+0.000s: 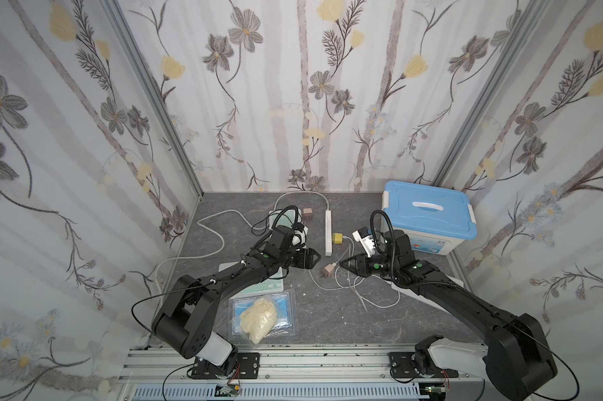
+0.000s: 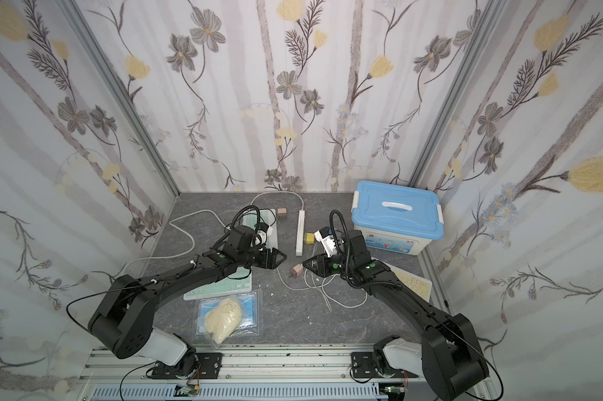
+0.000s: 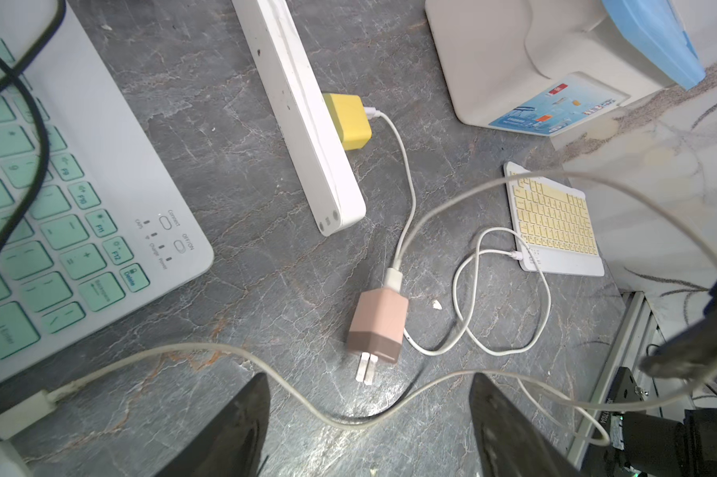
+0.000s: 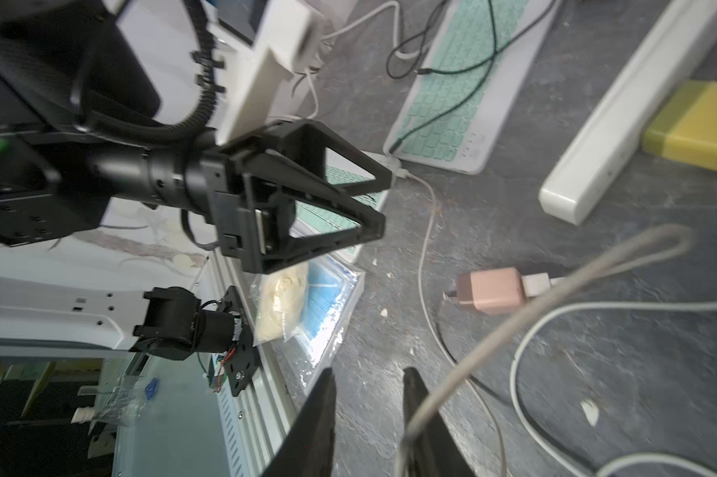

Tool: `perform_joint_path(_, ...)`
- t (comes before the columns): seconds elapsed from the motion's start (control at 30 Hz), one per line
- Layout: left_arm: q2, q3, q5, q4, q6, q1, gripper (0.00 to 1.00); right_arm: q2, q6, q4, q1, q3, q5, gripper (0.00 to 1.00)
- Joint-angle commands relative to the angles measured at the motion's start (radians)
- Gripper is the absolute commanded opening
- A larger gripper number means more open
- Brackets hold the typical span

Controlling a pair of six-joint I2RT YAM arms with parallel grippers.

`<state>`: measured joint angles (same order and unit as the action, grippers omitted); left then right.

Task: Unplug the wireless keyboard
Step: Place the power cord at the center of the board.

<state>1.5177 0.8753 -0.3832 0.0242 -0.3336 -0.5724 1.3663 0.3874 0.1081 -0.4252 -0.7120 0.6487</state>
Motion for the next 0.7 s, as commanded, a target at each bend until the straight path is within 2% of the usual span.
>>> perform_joint_path(0.0, 0.011, 0.000, 0.021, -0.006, -0.005, -0.001, 0.77, -0.026, -0.024, 0.105, 0.000, 0.022, -0.227, 0.49)
perform_joint_path(0.13, 0.057, 0.051, 0.072, -0.076, 0.061, -0.050, 0.78, -0.032, -0.014, 0.122, 0.000, 0.020, -0.315, 0.55)
perform_joint_path(0.27, 0.164, 0.150, 0.150, -0.150, 0.226, -0.117, 0.77, -0.012, -0.003, 0.128, 0.002, -0.005, -0.355, 0.60)
perform_joint_path(0.47, 0.289, 0.236, 0.122, -0.147, 0.400, -0.128, 0.77, -0.050, 0.005, 0.137, 0.015, 0.028, -0.402, 0.73)
perform_joint_path(0.67, 0.355, 0.310, 0.087, -0.195, 0.495, -0.164, 0.74, -0.100, 0.018, 0.120, 0.061, 0.072, -0.356, 0.76)
